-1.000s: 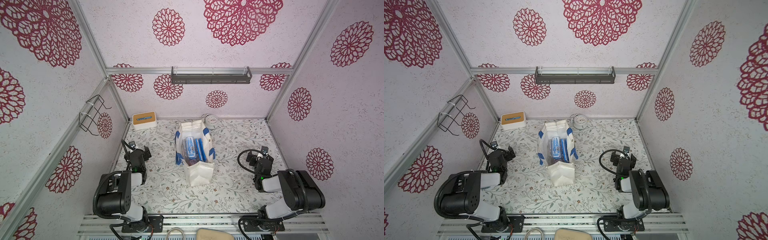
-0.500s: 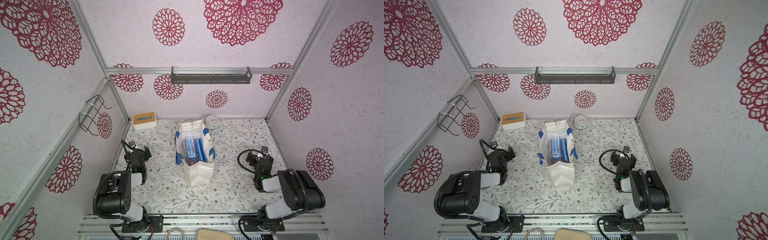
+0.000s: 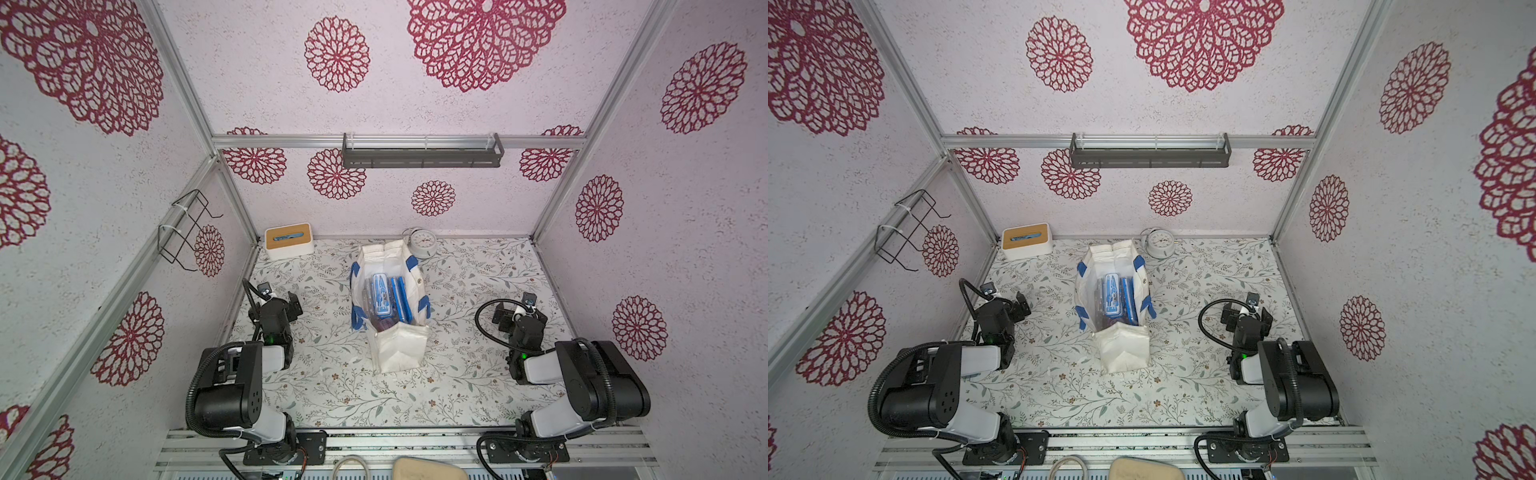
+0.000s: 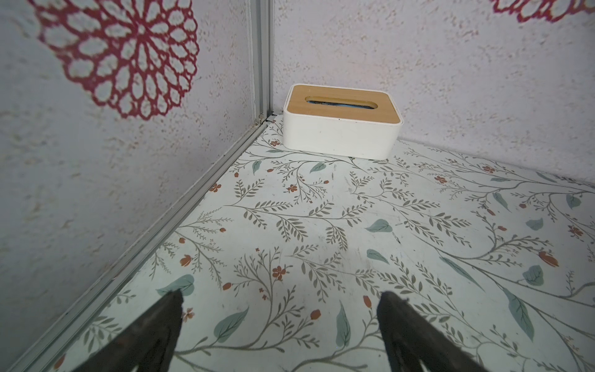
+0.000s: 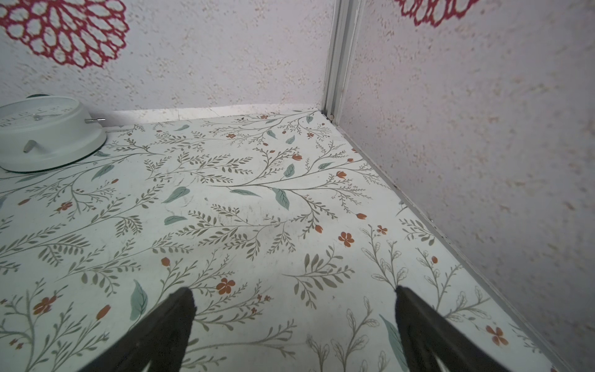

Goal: Take out the compass set from the canvas bag
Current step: Adjust the canvas bag at the center of the board.

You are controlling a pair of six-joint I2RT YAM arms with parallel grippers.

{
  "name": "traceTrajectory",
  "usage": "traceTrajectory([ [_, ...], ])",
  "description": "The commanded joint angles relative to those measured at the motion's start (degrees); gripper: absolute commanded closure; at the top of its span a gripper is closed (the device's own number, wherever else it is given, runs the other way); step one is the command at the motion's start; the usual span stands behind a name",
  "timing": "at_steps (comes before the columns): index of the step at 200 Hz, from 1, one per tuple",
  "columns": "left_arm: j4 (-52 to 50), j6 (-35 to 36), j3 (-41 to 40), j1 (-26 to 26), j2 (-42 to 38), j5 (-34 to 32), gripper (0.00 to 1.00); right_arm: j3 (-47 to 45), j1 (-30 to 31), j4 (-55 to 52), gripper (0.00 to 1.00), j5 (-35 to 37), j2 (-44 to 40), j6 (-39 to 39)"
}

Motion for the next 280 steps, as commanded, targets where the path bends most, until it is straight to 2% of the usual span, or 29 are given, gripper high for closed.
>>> traceTrajectory([
  [1, 1.81, 0.77, 1.06, 0.33, 0.26, -0.66, 0.03, 0.54, 0.22, 2.33, 0.01, 0.62, -0.25, -0.35],
  [26, 2.11, 0.68, 1.35, 0.4, -0.09, -1.11, 0.03, 0.07, 0.13, 2.94, 0.01, 1.18, -0.54, 0.27],
  [39, -5.21, -0.55, 3.72, 0.41, -2.4, -3.73, 0.03, -1.12, -0.17, 3.52, 0.01, 3.06, -2.13, 1.57],
  [54, -13.52, -1.69, 7.08, 0.75, -4.45, -4.44, 0.03, -3.39, -0.57, 7.08, 0.01, 1.2, -3.2, 0.89],
  [62, -16.69, -1.9, 8.36, 0.85, -5.16, -4.23, 0.03, -3.65, -0.57, 5.66, 0.01, 0.92, -4.91, 0.73],
  [98, -28.55, -6.02, 12.3, 0.77, -11.92, -4.69, 0.03, -0.43, -0.57, -11.79, 0.01, 9.84, -18.48, 4.89],
  [114, -35.45, -9.45, 15.57, 0.68, -15.19, -4.53, 0.03, 0.81, -0.57, -19.83, 0.01, 13.28, -25.11, 10.05],
  [146, -59.04, -20.44, 28.28, 1.1, -18.02, -5.97, 0.03, 11.43, -0.57, -48.25, 0.01, 14.13, -35.52, 16.83],
  [168, -70.25, -23.6, 36.79, 1.69, -17.25, -1.24, 0.03, 17.96, -0.57, -63.11, 0.01, 12.85, -39.77, 18.53],
  [181, -72.54, -25.68, 39.12, 2.53, -17.44, 3.52, 0.03, 20.78, -0.65, -70.04, 0.01, 13.04, -42.61, 23.64],
  [196, -74.18, -31.77, 40.28, 4.53, -18.0, 8.36, 0.02, 25.11, -1.55, -76.89, 0.01, 7.12, -44.61, 26.95],
  [221, -68.98, -42.1, 37.6, 10.22, -19.81, 23.93, 0.03, 32.64, -1.97, -85.9, 0.01, 0.86, -43.47, 32.23],
  [244, -68.15, -45.63, 37.71, 10.82, -20.65, 29.6, 0.02, 36.33, -1.98, -88.39, 0.01, -4.3, -42.5, 36.04],
  [260, -69.01, -45.81, 38.97, 10.83, -20.83, 33.72, 0.01, 39.72, -1.97, -90.85, 0.15, -8.22, -40.76, 37.66],
  [280, -71.02, -45.53, 40.64, 10.74, -21.21, 39.43, 0.05, 45.84, -1.97, -95.11, 0.46, -14.19, -36.28, 38.98],
])
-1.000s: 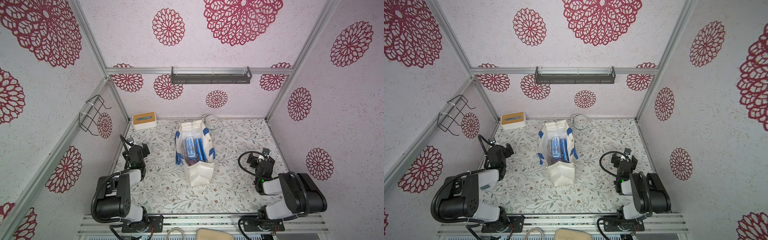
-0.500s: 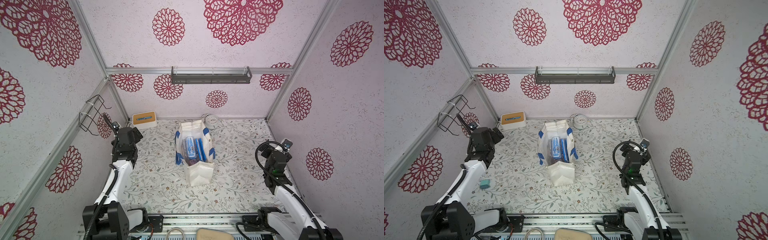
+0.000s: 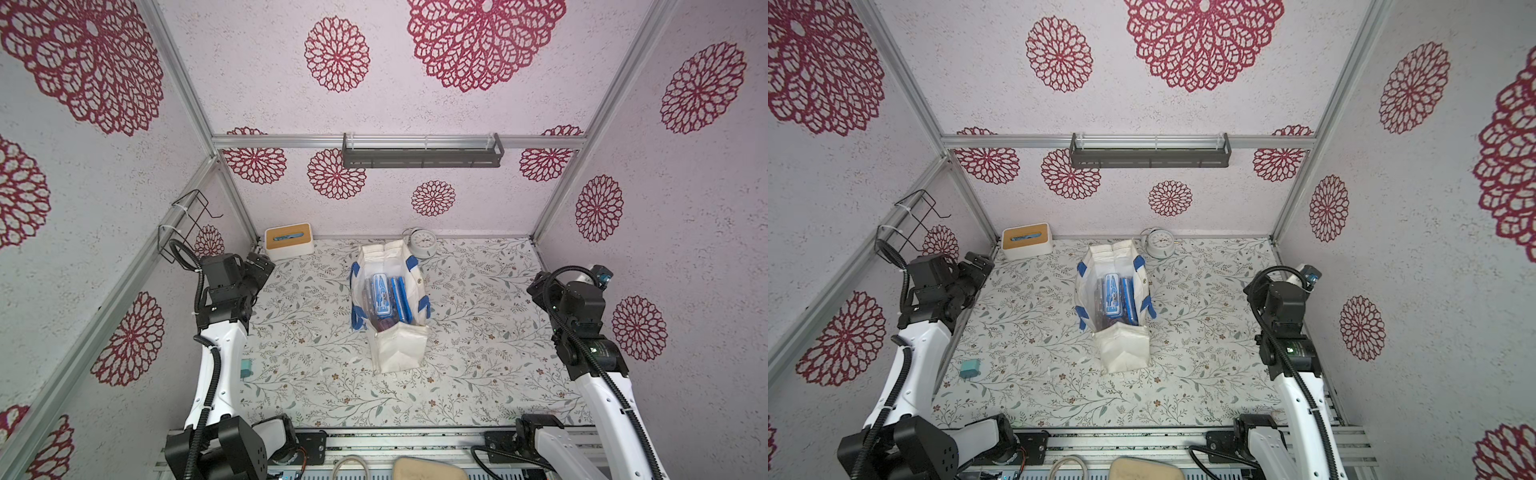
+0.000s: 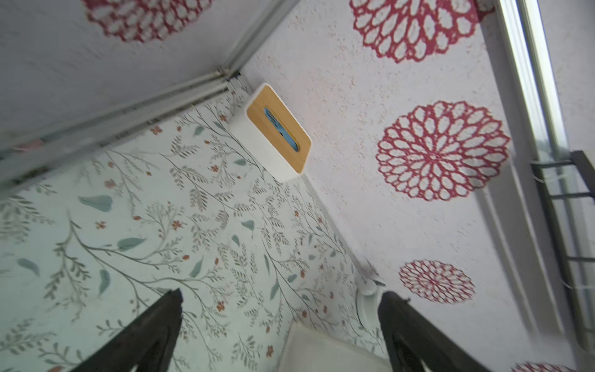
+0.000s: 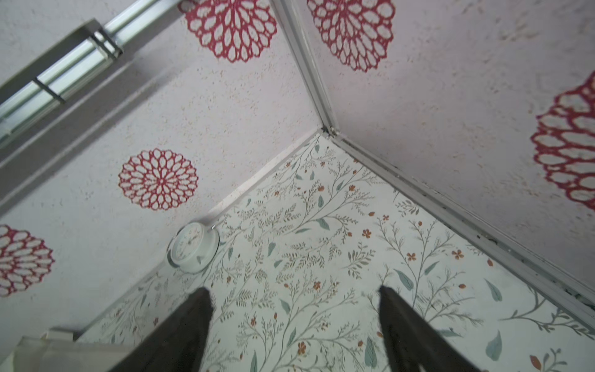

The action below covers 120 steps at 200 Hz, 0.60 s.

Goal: Take out the compass set from the canvas bag
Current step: Adjust the canvas bag at the center of the board.

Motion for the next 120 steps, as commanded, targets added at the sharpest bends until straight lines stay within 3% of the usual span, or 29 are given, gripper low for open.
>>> traceTrajectory([
  [1, -1.92, -3.25, 2.6, -0.28, -1.59, 10.75, 0.06, 6.64, -0.18, -7.3, 0.49, -9.32, 4.0, 4.32],
  [23, -2.59, -4.71, 2.42, -0.47, -2.34, 15.8, 0.19, 12.14, -0.18, -11.07, 1.0, -16.63, 10.44, 6.55],
  [37, -2.59, -5.9, 2.03, -0.81, -2.69, 19.27, 0.33, 13.94, -0.1, -11.86, 1.0, -21.58, 14.19, 8.18],
  [48, -2.66, -6.56, 1.87, -1.81, -2.93, 21.24, 0.52, 13.98, 0.44, -10.72, 1.0, -23.47, 15.81, 9.49],
  [73, -5.34, -6.03, 2.4, -5.2, -3.68, 22.27, 1.0, 12.37, 3.8, -7.13, 1.0, -16.76, 13.61, 10.62],
  [89, -7.04, -5.98, 2.76, -7.75, -4.36, 20.8, 1.0, 10.25, 4.52, -4.5, 1.0, -14.27, 11.0, 12.87],
  [115, -9.19, -5.07, 4.65, -12.57, -3.88, 18.52, 1.0, 13.13, 3.97, -5.71, 1.0, -23.94, 15.84, 11.41],
  [120, -10.34, -4.51, 5.57, -13.52, -3.36, 18.4, 0.9, 13.69, 4.17, -5.52, 1.0, -26.03, 16.93, 10.87],
])
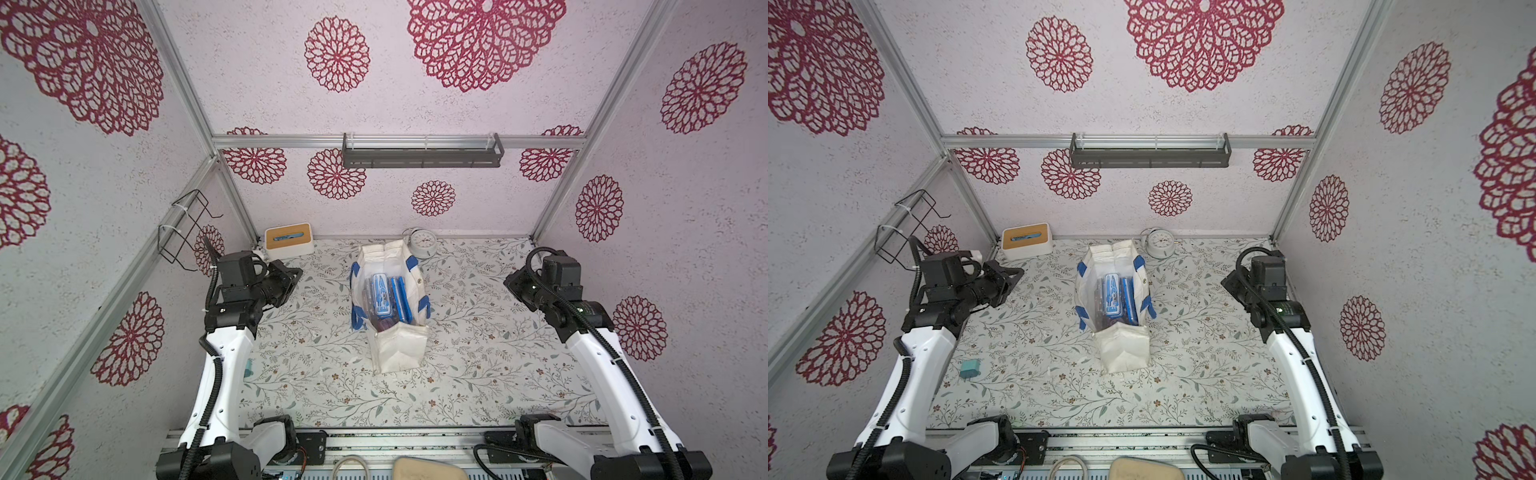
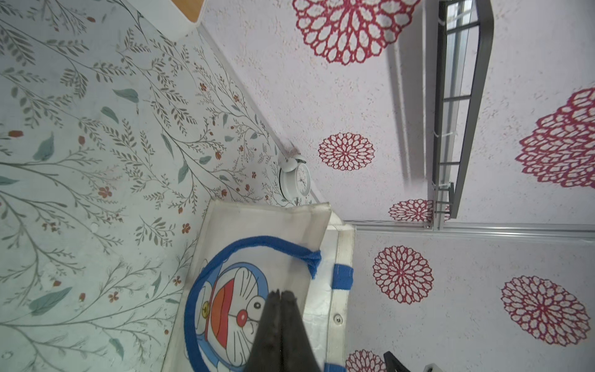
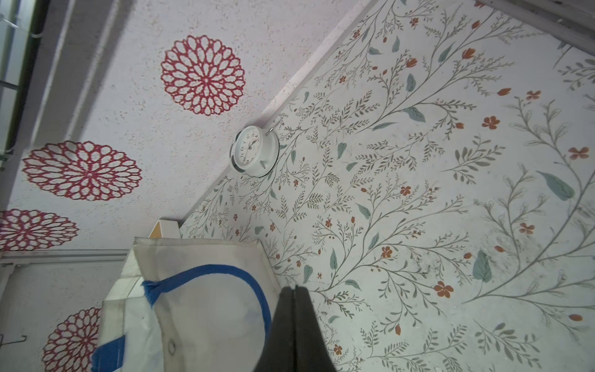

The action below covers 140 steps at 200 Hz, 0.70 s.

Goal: Take out the compass set from the canvas bag
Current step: Adjust the canvas bag at the center of the board.

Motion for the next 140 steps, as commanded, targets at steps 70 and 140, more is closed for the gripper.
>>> traceTrajectory([
  [70, -13.79, 5.3, 10.26, -15.88, 4.96, -8.52, 0.07, 11.34, 9.03, 2.24, 0.04, -11.01, 10.62, -6.03],
  [140, -15.59, 5.05, 12.8, -24.62, 12.68, -14.84, 0.1, 36.89, 18.9, -25.05, 0.01, 3.47, 28.08, -11.9],
])
